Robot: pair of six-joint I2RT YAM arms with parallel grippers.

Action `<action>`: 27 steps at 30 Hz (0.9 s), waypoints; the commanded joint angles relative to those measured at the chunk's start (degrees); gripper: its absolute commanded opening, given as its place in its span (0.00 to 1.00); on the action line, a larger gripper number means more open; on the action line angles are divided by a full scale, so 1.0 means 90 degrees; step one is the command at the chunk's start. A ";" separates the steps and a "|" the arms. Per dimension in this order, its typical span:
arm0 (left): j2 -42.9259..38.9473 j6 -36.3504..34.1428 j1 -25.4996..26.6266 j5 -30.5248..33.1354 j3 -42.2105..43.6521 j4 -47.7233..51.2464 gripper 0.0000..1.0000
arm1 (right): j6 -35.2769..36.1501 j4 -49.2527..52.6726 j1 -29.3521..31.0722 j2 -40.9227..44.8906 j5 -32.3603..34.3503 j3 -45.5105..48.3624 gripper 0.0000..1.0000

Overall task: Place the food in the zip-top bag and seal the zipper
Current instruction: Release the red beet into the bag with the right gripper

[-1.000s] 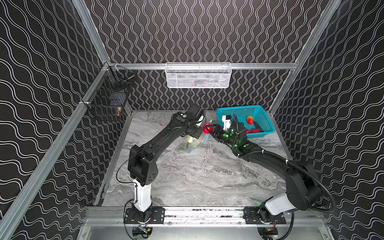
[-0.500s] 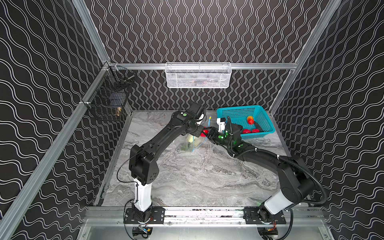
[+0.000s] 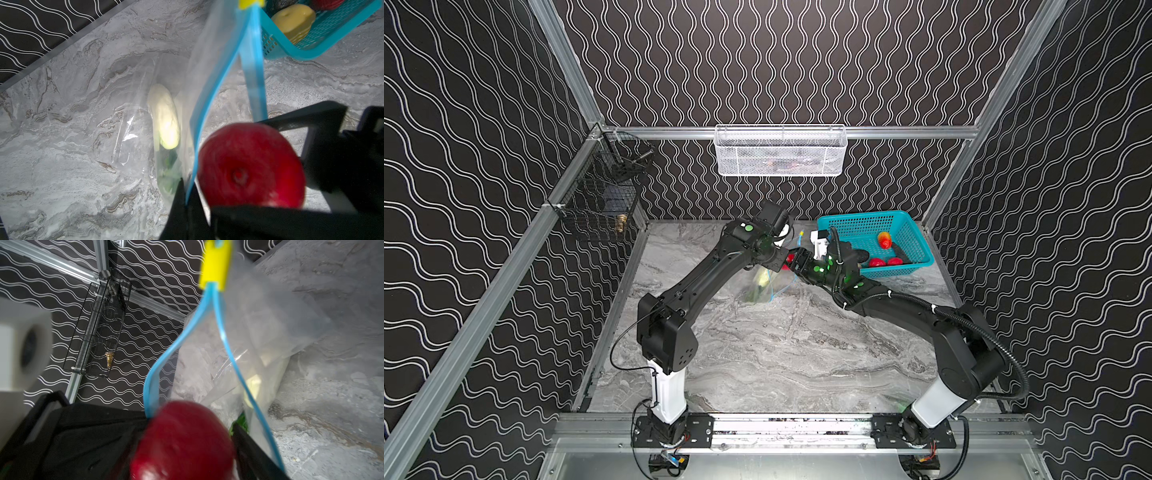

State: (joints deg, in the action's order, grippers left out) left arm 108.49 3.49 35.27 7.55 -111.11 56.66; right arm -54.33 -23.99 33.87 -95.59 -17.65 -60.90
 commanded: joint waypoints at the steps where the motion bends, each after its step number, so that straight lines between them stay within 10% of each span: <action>1: -0.0002 0.0072 0.0002 -0.0047 -0.0096 -0.0017 0.00 | 0.0184 -0.0081 0.0045 0.0015 -0.0073 -0.0119 0.81; 27: -0.0022 -0.0544 -0.0002 0.1717 -0.0292 -0.0269 0.00 | 0.0371 0.1193 0.0046 0.1049 0.0614 0.0150 0.81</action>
State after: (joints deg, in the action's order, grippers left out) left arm 107.81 0.69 35.27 18.06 -113.27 54.96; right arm -51.57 -18.04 34.30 -86.41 -13.65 -58.24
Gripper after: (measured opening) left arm 0.048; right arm 0.811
